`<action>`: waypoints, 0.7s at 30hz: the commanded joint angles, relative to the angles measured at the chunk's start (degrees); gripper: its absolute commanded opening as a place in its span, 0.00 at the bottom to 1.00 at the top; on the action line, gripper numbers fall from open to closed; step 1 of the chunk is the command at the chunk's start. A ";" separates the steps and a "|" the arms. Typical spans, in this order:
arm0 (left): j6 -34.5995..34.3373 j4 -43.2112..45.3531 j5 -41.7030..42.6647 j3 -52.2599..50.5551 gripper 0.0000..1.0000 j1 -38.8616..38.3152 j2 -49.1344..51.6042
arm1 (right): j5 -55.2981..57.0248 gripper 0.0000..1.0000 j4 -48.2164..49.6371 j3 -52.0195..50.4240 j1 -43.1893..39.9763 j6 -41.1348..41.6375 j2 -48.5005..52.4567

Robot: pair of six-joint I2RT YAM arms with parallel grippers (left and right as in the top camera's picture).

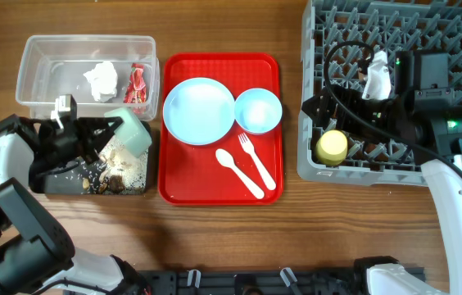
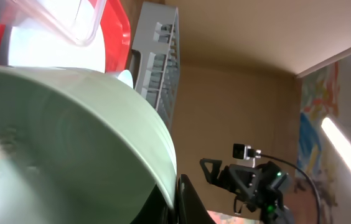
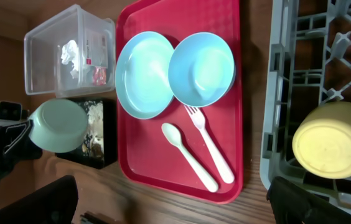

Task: Sort waste into correct bins and load items into the dishwasher rack
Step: 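Tip the green bowl over the black tray to empty the rice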

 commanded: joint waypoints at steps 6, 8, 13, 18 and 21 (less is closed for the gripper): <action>-3.41 1.81 0.81 0.11 0.04 1.81 0.79 | -0.74 1.00 -0.09 1.07 0.20 -0.59 -0.74; 1.84 -1.90 5.03 0.13 0.04 1.51 0.26 | -0.74 1.00 -0.24 1.07 0.20 -0.66 -0.74; 0.87 -2.91 0.83 0.20 0.04 1.57 -0.24 | -0.74 1.00 -0.37 1.07 0.20 -0.61 -0.74; -0.22 -7.10 -7.06 1.95 0.04 -0.28 -5.31 | -0.74 1.00 -0.13 1.07 0.20 -0.61 -0.74; -8.22 -6.43 -20.11 5.11 0.04 -4.26 -11.21 | -0.72 1.00 -0.02 1.07 0.20 -0.61 -0.74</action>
